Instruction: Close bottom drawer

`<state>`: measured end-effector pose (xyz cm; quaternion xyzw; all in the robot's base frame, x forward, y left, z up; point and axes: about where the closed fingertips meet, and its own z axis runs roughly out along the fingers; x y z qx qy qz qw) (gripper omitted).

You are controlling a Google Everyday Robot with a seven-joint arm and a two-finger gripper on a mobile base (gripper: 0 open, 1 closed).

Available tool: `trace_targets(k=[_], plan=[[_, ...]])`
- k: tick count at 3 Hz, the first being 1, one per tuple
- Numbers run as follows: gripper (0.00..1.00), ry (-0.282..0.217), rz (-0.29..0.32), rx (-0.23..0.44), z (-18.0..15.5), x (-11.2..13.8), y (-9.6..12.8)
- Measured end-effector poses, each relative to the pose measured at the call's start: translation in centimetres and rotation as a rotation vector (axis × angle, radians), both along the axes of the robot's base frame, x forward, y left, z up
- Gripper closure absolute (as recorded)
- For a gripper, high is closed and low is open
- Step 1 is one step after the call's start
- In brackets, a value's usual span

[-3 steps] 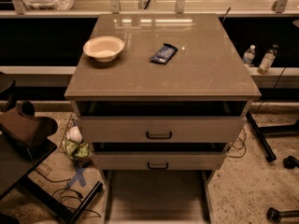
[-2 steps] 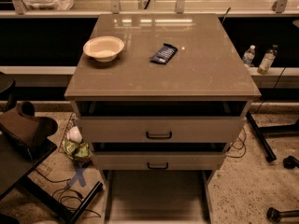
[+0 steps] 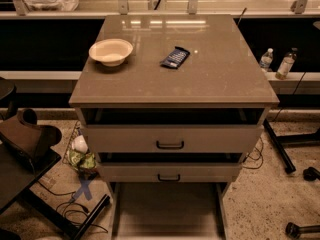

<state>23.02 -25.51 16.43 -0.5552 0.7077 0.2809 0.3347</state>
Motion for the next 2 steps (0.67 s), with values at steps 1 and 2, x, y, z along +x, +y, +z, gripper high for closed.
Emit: trace_targets(k=[1,2], plan=[[0.79,0.018,0.02,0.057,-2.7,1.4,2.1],[1.0,0.002,0.035,0.083,-3.4,3.4,3.6]])
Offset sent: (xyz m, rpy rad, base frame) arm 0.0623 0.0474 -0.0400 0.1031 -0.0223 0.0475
